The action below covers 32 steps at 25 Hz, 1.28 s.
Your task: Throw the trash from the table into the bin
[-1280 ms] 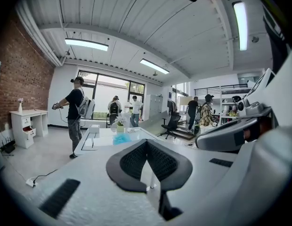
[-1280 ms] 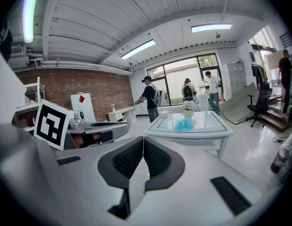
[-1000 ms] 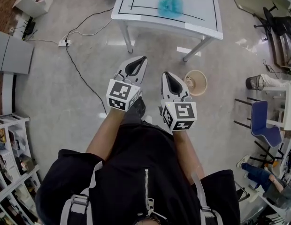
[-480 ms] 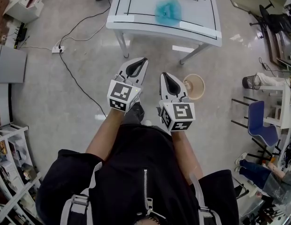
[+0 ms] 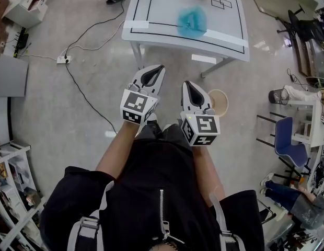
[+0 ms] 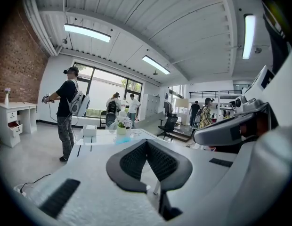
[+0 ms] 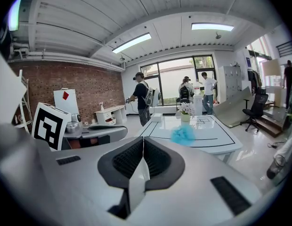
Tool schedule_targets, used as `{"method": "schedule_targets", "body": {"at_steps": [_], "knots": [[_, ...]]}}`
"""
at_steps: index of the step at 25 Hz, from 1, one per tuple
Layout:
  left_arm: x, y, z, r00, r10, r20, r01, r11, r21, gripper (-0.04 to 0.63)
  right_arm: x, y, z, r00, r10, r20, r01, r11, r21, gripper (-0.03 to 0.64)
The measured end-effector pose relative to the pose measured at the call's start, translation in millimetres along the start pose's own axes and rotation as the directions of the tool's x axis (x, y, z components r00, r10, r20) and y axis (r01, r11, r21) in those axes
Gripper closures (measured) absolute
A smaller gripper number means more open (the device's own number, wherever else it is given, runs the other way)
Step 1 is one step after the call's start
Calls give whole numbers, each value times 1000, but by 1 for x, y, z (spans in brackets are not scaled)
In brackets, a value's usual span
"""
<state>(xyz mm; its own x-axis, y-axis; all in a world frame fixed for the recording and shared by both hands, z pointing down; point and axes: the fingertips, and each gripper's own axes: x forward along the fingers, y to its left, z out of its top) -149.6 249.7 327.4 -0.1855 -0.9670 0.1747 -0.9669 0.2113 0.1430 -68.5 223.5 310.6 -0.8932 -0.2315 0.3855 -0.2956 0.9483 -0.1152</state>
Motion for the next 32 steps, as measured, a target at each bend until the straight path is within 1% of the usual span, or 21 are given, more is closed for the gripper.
{"method": "schedule_targets", "body": {"at_steps": [6, 12, 20, 27, 32], "knots": [[11, 7, 4, 1000, -8, 5, 8, 1000, -8, 589, 10, -7, 11, 1000, -20, 8, 20, 1000, -1, 606], [30, 12, -1, 1000, -7, 0, 7, 1000, -15, 591, 25, -22, 15, 1000, -18, 14, 18, 1000, -2, 606], [59, 33, 2, 1000, 13, -11, -13, 1000, -9, 591, 60, -38, 24, 1000, 12, 10, -12, 1000, 0, 606], [104, 54, 2, 999, 23, -42, -23, 1000, -2, 589, 106, -65, 33, 999, 45, -8, -44, 999, 18, 606], [136, 78, 8, 997, 50, -55, -51, 999, -5, 591, 144, -82, 48, 997, 79, -15, -79, 997, 20, 606]]}}
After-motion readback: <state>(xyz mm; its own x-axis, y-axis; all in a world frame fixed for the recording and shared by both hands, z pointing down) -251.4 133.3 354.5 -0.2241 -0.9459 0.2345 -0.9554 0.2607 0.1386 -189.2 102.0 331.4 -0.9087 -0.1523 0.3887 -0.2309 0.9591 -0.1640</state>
